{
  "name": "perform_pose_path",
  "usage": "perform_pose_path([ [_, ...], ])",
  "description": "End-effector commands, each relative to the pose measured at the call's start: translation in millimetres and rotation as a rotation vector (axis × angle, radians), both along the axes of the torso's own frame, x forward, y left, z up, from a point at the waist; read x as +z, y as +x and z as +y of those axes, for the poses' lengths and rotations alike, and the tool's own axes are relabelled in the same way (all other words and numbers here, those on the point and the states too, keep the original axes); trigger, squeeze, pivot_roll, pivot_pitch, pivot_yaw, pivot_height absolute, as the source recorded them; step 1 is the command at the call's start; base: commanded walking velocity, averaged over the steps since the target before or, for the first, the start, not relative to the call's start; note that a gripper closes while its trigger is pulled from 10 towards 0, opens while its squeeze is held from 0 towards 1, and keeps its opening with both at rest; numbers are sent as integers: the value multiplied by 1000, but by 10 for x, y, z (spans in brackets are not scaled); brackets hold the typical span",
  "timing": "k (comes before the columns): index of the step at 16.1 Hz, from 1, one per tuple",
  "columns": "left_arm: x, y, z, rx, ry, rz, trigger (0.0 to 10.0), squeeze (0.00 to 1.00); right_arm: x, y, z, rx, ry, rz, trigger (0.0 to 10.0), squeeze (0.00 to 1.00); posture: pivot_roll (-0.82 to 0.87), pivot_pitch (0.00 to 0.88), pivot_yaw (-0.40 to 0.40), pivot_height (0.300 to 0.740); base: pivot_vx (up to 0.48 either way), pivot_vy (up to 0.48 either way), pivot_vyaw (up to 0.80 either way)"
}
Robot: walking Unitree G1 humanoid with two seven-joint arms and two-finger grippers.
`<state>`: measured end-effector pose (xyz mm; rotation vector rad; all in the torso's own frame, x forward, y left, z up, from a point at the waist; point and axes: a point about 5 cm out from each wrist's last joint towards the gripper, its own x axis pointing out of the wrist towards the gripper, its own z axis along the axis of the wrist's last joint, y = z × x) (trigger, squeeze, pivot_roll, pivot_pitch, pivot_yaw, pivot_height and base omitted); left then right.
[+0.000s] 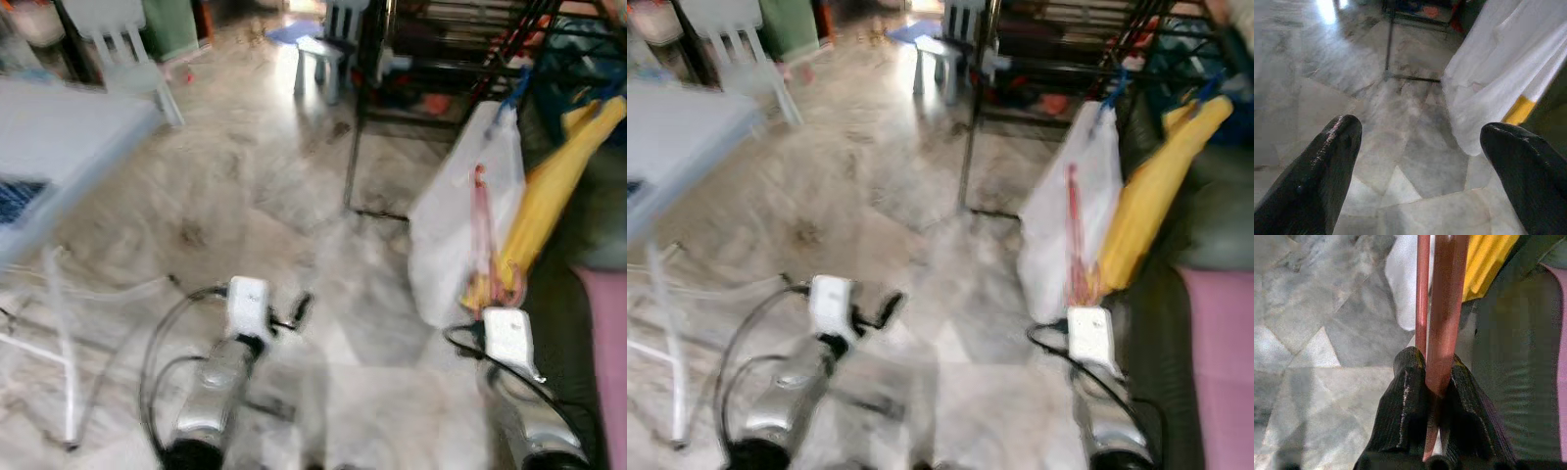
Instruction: Hang hanger
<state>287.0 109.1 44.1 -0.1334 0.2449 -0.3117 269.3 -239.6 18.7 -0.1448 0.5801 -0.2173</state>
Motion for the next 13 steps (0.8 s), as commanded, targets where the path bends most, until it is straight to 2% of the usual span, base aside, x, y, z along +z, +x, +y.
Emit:
perform_pose_path([
  [1,-3,2,-27,5,-5,-4,10000,0,4,-4,-39,-6,-4,-3,10000,0,-83,93,-23,740,0,0,0],
  [4,-7,53,63,41,0,6,10000,0,6,27,-39,-1,-1,-6,10000,0,-80,76,-27,740,0,0,0],
  [7,0,105,129,53,3,6,10000,0,2,40,-47,-4,3,-10,10000,0,-80,63,-24,740,0,441,0],
  [13,13,129,114,33,15,-3,10000,0,-19,33,-40,-23,24,-15,10000,0,-78,64,-16,740,0,480,0],
])
